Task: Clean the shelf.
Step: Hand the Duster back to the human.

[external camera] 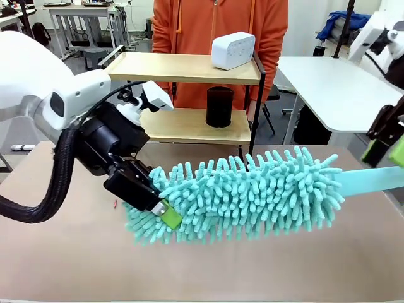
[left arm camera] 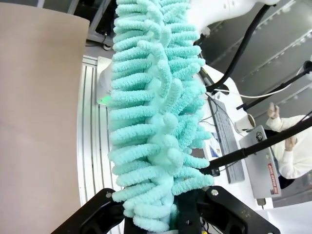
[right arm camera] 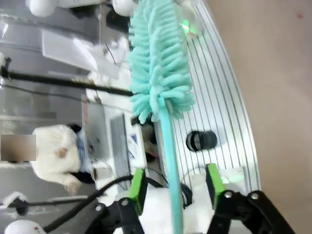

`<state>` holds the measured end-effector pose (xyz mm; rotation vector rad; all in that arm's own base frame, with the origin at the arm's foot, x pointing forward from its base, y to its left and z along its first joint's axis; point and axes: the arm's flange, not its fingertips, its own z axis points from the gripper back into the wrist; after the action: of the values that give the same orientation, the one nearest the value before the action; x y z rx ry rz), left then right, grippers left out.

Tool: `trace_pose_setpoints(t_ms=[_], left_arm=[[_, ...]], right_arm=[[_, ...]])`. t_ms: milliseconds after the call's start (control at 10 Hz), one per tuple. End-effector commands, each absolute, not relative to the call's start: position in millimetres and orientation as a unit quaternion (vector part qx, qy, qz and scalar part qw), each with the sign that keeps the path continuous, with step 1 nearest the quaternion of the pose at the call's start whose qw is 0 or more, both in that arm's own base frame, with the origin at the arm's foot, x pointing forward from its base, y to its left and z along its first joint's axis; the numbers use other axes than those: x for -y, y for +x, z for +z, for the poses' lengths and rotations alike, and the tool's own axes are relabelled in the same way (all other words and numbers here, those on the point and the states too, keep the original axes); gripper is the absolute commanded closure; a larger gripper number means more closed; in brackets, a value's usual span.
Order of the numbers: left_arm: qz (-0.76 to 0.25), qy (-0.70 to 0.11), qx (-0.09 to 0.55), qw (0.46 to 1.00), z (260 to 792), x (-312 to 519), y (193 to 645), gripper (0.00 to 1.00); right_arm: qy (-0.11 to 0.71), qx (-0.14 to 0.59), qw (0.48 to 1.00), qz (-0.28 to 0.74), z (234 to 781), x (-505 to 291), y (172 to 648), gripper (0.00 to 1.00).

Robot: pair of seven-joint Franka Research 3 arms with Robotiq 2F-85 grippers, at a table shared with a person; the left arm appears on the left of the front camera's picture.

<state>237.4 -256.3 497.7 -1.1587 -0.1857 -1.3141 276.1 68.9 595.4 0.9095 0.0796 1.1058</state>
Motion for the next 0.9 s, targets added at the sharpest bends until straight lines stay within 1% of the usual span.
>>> trace_pose_setpoints(t_ms=[0,100,200,300,400,600,700,800], left_arm=[[-0.585,-0.519,0.087,0.616,501,233,229,1.00],[-0.586,-0.523,0.091,0.612,505,217,224,1.00],[-0.583,-0.525,0.092,0.613,506,200,219,1.00],[-0.576,-0.534,0.094,0.612,506,179,215,1.00],[-0.565,-0.553,0.094,0.606,507,159,212,1.00],[-0.521,-0.582,0.126,0.612,508,115,214,1.00],[-0.487,-0.601,0.154,0.614,511,92,219,1.00],[-0.452,-0.627,0.193,0.604,520,62,223,1.00]], right_arm=[[0.553,0.016,0.762,0.336,579,-39,303,0.00],[0.622,0.057,0.748,0.225,557,-9,331,0.00],[0.669,0.069,0.729,0.129,528,19,349,0.00],[0.689,0.076,0.719,0.049,496,41,354,0.00],[0.704,0.079,0.706,-0.008,467,58,349,0.00],[0.679,0.076,0.721,-0.118,411,63,341,0.00],[0.646,0.017,0.760,0.074,441,83,351,0.00],[0.646,0.017,0.760,0.074,441,83,351,0.00]])
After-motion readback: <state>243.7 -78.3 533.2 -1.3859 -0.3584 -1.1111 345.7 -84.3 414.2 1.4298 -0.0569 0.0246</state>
